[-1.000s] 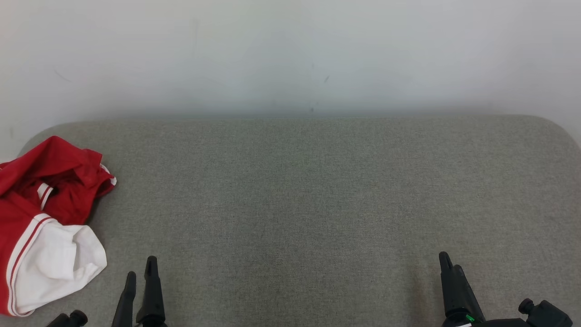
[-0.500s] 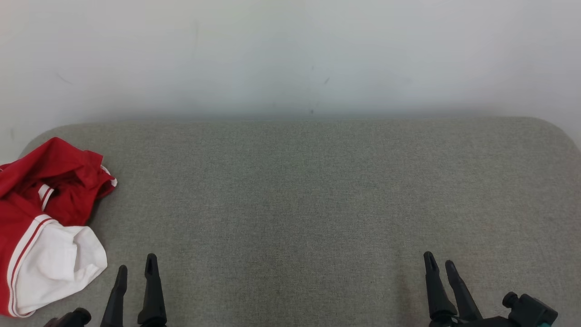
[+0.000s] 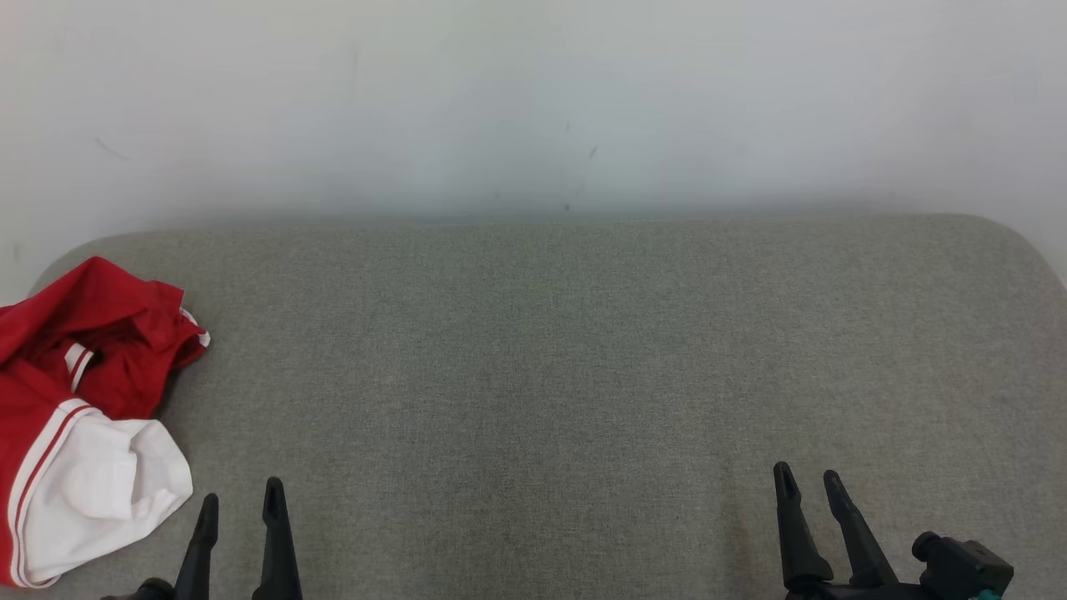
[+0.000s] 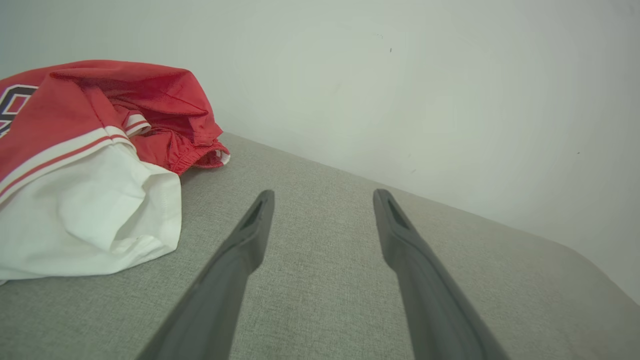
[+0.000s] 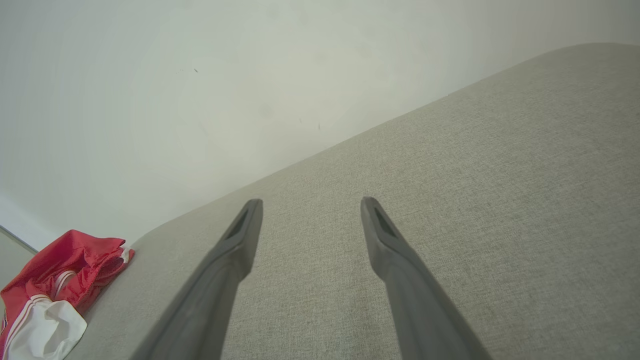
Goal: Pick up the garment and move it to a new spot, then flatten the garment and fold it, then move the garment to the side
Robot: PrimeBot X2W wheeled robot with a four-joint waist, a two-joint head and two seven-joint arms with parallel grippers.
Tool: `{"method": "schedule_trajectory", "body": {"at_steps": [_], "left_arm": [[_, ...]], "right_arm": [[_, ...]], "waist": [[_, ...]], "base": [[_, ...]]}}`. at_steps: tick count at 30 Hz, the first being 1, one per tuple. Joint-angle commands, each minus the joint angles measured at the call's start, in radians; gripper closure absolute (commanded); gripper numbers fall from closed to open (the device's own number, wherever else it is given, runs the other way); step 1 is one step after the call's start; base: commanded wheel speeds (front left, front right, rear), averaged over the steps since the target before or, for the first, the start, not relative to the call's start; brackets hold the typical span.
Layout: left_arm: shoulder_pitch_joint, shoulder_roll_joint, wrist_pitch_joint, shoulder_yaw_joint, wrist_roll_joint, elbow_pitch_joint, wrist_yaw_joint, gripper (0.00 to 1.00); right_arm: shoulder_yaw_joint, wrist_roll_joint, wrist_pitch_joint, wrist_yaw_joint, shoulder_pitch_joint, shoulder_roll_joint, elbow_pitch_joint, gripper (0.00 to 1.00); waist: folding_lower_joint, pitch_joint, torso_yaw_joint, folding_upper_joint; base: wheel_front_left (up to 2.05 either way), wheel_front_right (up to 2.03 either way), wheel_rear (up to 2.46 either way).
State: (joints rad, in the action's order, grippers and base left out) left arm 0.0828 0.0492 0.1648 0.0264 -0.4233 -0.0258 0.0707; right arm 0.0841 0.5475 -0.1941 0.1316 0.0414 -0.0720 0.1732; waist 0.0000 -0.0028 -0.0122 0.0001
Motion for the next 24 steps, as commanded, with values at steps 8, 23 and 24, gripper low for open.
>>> {"method": "schedule_trajectory", "body": {"at_steps": [8, 23, 24], "left_arm": [[0.020, 0.009, 0.029, -0.003, 0.115, 0.027, -0.014, 0.00], [0.043, 0.016, 0.058, -0.004, 0.216, 0.053, 0.022, 0.00], [0.043, 0.017, 0.059, -0.002, 0.225, 0.055, 0.025, 0.00]], "right_arm": [[-0.014, -0.118, -0.021, -0.001, -0.014, 0.006, 0.004, 0.00], [-0.017, -0.233, -0.042, -0.001, -0.011, 0.013, 0.018, 0.00], [-0.018, -0.239, -0.043, -0.001, -0.011, 0.014, 0.019, 0.00]], "waist": [[0.0000, -0.004, -0.007, -0.0001], [0.0000, -0.007, -0.009, -0.0001], [0.0000, -0.007, -0.009, -0.0001]], "base": [[0.00, 0.00, 0.00], [0.00, 0.00, 0.00], [0.00, 0.00, 0.00]]}}
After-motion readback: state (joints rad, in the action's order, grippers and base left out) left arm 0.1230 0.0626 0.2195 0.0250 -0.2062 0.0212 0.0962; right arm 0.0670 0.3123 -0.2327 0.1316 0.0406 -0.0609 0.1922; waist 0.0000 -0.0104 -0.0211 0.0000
